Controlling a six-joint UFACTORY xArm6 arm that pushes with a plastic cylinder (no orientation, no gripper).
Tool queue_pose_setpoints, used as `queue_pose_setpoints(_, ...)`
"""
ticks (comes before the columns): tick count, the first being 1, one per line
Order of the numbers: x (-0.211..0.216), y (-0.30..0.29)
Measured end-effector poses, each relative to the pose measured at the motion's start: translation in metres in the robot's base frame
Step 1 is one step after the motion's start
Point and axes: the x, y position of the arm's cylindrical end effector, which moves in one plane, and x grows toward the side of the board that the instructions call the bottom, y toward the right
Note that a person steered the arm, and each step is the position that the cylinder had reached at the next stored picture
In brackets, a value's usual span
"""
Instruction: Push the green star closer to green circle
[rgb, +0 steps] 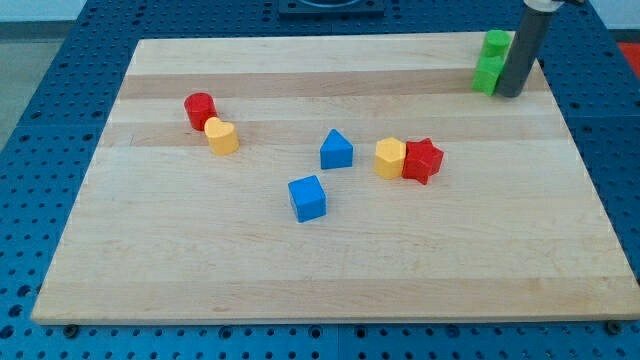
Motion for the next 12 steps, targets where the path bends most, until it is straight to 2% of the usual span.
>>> queue_pose_setpoints(3,0.03,-0.02)
queue_pose_setpoints(4,0.029,-0.038)
queue_pose_setpoints(7,-0.002,-0.039)
queue_pose_setpoints(12,-0.002,-0.008)
